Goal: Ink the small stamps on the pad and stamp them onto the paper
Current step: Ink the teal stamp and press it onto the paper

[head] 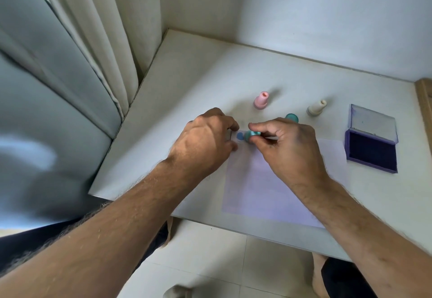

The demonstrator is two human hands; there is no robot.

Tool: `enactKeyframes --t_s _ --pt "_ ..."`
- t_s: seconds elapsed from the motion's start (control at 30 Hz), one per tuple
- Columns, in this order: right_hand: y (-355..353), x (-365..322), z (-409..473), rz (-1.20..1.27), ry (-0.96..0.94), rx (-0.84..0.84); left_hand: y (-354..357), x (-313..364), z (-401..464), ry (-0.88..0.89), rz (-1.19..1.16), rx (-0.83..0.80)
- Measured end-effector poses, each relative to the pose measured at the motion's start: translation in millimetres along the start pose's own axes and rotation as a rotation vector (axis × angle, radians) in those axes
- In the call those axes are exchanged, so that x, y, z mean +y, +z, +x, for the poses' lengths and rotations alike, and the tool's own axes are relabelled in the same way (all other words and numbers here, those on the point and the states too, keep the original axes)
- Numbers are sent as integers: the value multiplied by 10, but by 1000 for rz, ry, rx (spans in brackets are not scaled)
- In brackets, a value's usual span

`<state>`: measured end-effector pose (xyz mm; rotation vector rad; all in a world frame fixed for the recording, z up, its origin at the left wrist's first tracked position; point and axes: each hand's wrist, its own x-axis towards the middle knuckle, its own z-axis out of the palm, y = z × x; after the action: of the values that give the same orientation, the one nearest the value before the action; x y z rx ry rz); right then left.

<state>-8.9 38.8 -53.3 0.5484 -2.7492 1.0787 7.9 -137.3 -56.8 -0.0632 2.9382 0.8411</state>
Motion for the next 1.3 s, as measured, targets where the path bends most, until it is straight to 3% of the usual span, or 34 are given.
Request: enactKeyframes --t_s 0.3,0.87,1.3 --pt "-41 -12 5 -81 -57 -63 -13 64 48 -31 16 2" --pt "-52 4 36 -11 75 -100 14 63 46 6 114 27" --pt "-21 24 55 -25 62 -113 16 46 107 -18 132 3"
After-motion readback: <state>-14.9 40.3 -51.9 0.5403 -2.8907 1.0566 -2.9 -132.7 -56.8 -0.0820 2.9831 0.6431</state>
